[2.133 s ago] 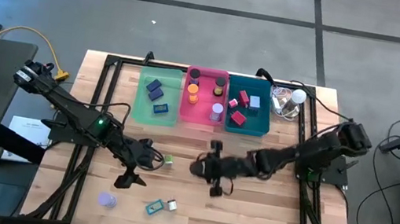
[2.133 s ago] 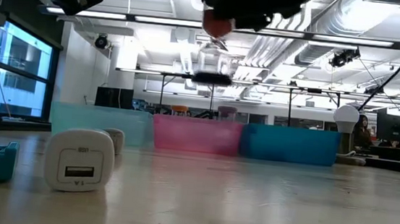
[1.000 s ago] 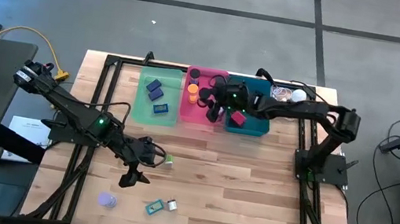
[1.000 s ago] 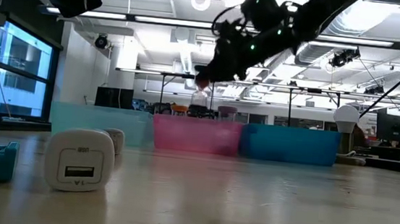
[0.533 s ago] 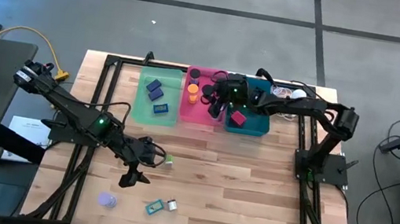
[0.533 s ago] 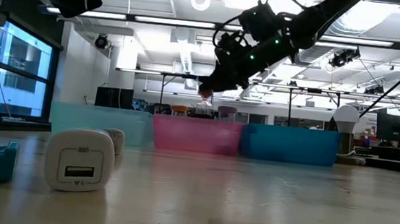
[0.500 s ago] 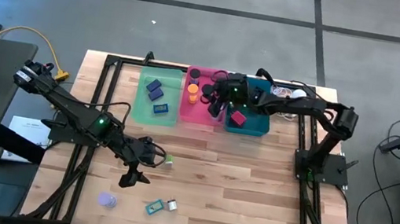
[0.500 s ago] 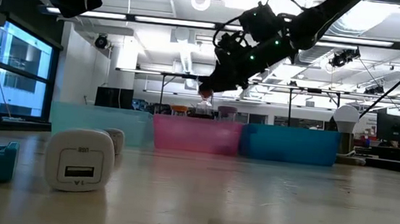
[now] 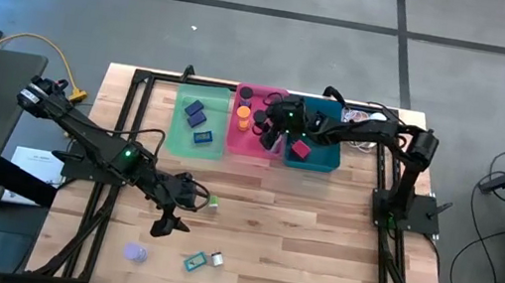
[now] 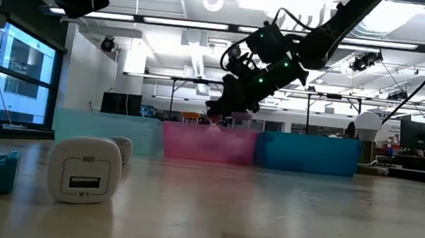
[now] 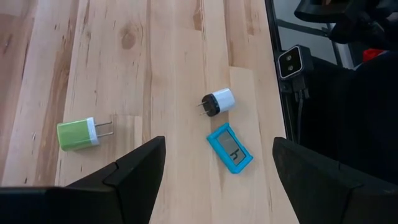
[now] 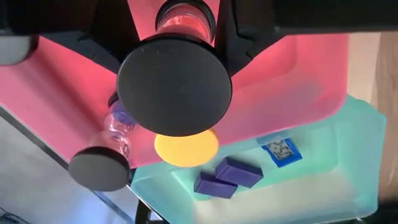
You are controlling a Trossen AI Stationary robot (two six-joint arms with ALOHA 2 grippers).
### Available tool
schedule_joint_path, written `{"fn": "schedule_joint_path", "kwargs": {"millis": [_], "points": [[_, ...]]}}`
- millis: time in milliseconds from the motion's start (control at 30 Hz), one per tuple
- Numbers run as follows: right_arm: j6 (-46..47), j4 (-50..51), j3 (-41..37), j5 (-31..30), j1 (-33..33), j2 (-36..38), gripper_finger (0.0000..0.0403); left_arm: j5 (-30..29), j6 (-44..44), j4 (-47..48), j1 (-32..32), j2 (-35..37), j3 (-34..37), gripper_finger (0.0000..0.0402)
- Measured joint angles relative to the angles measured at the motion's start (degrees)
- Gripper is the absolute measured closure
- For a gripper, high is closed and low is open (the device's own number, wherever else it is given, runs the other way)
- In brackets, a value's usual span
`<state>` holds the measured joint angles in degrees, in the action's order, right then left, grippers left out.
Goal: Pick & Place Office items
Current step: Put the red hourglass into the pink bin
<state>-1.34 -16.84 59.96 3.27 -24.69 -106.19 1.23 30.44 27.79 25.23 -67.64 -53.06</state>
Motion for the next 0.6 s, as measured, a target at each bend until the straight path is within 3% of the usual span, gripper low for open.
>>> {"fn": "schedule_joint_path", "kwargs": {"millis": [267, 600], "points": [[0.04, 0.27, 0.0, 0.08, -0.26, 0.0, 0.0225, -0.02, -0.01, 0.0, 0.0, 0.0, 0.0, 0.0112], [0.04, 0.32, 0.0, -0.11, -0.24, -0.02, 0.0234, -0.02, -0.01, 0.0, 0.0, 0.0, 0.0, 0.0112]]}}
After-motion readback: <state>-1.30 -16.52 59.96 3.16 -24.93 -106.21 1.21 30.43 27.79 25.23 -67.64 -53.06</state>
